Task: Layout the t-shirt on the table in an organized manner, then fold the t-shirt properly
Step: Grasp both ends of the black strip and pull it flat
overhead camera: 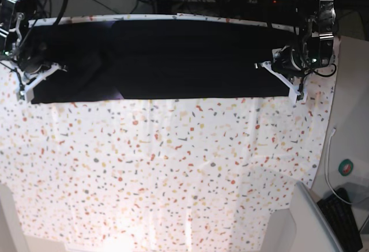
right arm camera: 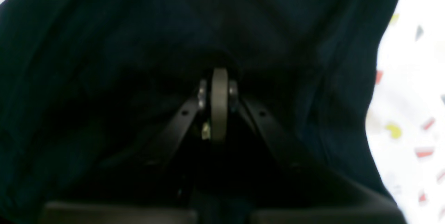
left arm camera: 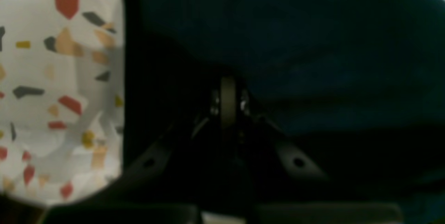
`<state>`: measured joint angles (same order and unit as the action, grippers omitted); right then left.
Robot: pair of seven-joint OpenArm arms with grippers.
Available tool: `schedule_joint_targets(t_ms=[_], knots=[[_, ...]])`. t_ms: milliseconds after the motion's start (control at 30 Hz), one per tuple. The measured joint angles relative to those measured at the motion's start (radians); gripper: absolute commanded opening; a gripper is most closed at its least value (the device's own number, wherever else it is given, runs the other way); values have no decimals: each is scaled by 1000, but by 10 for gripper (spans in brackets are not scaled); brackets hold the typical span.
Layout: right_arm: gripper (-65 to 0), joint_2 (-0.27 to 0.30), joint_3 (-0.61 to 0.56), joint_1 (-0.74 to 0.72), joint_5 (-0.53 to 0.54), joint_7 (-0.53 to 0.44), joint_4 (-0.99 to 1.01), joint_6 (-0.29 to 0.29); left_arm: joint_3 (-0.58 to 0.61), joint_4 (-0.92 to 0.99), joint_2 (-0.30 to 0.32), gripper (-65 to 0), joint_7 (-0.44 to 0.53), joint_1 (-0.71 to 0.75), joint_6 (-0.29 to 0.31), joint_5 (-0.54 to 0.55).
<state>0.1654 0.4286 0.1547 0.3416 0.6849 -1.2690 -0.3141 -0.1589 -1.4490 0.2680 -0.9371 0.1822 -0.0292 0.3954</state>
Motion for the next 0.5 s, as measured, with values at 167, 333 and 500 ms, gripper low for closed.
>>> schedule_joint_targets(t_ms=[167,333,500], knots=[[-650,4,4,-116,26,-134,178,-12,114,154,30,-650,171,-112,1,-28],[-650,18,1,-244,-98,-179,307,-37,149,265,22,-650,213,-219,0,-31],[-650,3,-1,-306,-246,-172,311,-19,151,243,3,-650,172,-254,-15,-45]])
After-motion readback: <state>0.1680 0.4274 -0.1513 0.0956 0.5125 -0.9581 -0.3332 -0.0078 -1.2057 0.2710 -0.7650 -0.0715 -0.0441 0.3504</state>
